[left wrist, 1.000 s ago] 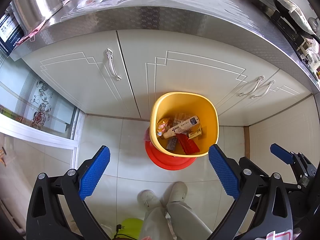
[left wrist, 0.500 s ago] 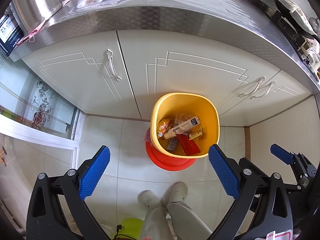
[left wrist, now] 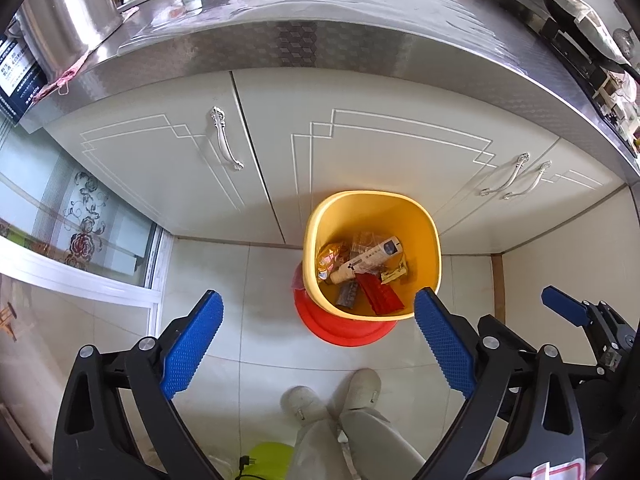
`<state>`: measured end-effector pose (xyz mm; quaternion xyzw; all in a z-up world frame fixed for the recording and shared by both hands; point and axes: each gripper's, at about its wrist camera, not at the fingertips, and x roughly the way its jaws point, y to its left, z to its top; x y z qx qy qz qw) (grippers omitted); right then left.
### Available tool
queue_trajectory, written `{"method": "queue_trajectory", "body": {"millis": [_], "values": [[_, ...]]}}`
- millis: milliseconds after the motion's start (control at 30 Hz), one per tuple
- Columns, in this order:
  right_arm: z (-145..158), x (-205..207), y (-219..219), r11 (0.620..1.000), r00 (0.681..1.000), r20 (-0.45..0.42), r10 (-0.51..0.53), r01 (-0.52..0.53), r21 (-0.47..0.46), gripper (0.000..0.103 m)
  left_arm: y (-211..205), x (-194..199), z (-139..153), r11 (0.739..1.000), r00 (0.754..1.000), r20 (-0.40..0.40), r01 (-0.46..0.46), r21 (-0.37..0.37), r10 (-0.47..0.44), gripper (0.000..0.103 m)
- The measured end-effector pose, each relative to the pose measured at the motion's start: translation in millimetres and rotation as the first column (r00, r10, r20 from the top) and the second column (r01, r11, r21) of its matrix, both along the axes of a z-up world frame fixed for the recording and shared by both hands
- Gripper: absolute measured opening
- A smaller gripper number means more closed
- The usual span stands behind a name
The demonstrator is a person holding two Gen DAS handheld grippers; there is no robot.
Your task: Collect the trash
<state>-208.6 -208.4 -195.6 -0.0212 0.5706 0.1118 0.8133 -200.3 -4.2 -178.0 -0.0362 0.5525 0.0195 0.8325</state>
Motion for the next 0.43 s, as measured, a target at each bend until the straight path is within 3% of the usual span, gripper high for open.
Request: {"method": "queue_trajectory", "body": {"millis": [433], "values": [[0.0, 0.5, 1.8, 1.0, 1.0, 0.0, 0.002, -0.002, -0.001, 0.088, 0.8, -0.6, -1.3, 1.0, 1.0, -0.018, -0.003, -0.021, 0.003, 0.098]]}}
